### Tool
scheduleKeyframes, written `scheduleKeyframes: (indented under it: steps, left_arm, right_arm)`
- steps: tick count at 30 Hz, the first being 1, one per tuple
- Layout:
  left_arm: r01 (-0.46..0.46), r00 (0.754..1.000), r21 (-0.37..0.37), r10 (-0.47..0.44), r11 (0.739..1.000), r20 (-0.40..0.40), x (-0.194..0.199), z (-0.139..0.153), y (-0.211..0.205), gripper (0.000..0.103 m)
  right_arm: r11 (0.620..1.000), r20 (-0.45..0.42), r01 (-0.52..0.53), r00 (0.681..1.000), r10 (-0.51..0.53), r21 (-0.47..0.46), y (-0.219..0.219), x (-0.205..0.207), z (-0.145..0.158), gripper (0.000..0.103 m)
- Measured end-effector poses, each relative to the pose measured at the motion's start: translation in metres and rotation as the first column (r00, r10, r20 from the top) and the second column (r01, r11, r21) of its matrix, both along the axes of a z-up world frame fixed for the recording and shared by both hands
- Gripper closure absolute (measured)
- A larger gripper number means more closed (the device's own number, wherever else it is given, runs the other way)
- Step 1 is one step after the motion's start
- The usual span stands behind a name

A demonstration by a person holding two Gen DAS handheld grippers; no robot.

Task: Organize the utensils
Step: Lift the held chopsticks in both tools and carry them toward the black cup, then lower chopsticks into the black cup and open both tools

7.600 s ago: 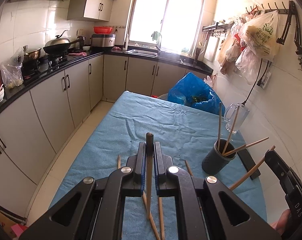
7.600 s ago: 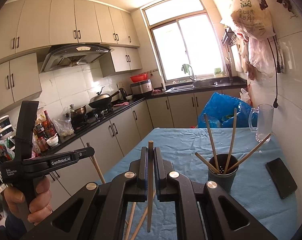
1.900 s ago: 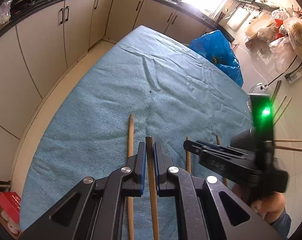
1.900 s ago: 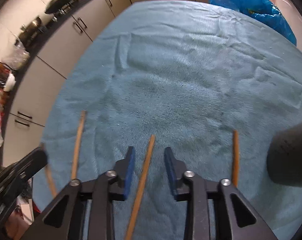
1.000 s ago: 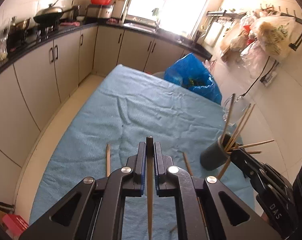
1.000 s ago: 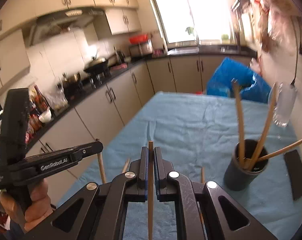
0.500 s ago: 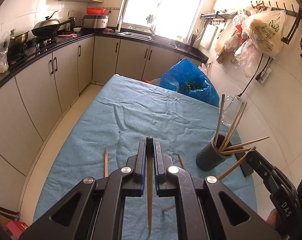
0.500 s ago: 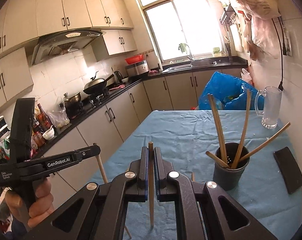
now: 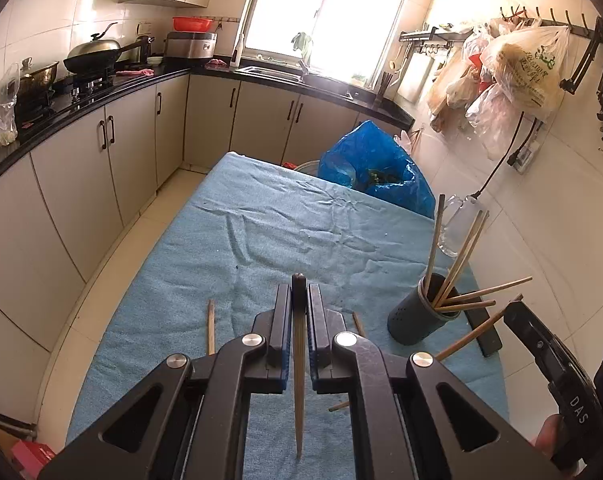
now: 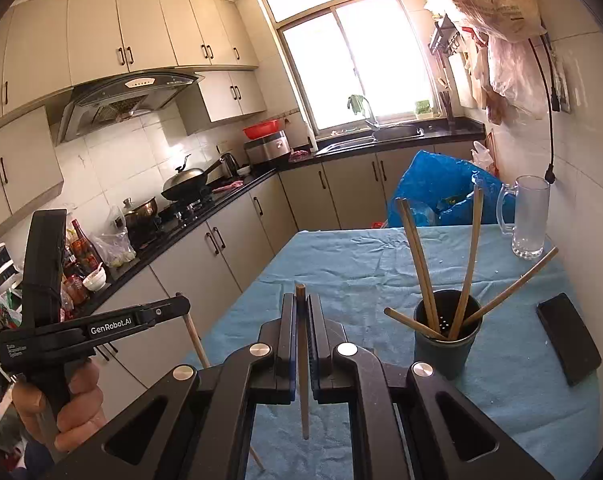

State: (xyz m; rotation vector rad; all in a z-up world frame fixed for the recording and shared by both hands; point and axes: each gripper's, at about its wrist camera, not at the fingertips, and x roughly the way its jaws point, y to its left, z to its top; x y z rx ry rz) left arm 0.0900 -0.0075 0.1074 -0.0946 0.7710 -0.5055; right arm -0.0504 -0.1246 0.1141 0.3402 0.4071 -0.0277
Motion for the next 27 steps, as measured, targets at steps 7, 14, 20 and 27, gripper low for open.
scheduleKeyframes:
  steps: [7, 14, 20, 27]
  left_arm:
    - [0.0, 1.0, -0.002, 0.0, 1.0, 0.0, 0.0, 0.002, 0.001, 0.096]
    - [0.001, 1.0, -0.001, -0.001, 1.0, 0.003, -0.002, 0.005, 0.0, 0.096]
    - [0.009, 1.0, -0.005, -0.008, 1.0, 0.009, -0.003, 0.009, -0.002, 0.096]
    - [0.012, 1.0, -0.008, -0.012, 1.0, 0.025, -0.007, 0.018, -0.005, 0.096]
  right_arm:
    - [1.0, 0.011, 0.011, 1.0, -0.011, 0.001, -0.002, -0.006, 0.004, 0.098]
    - [1.0, 0.026, 0.02, 0.999, -0.02, 0.004, -0.005, -0.013, 0.007, 0.098]
    - [1.0, 0.033, 0.027, 0.999, -0.027, 0.009, -0.008, -0.018, 0.01, 0.098]
    - [0.999, 0.058, 0.032, 0.998, -0.033, 0.015, -0.013, -0.027, 0.017, 0.098]
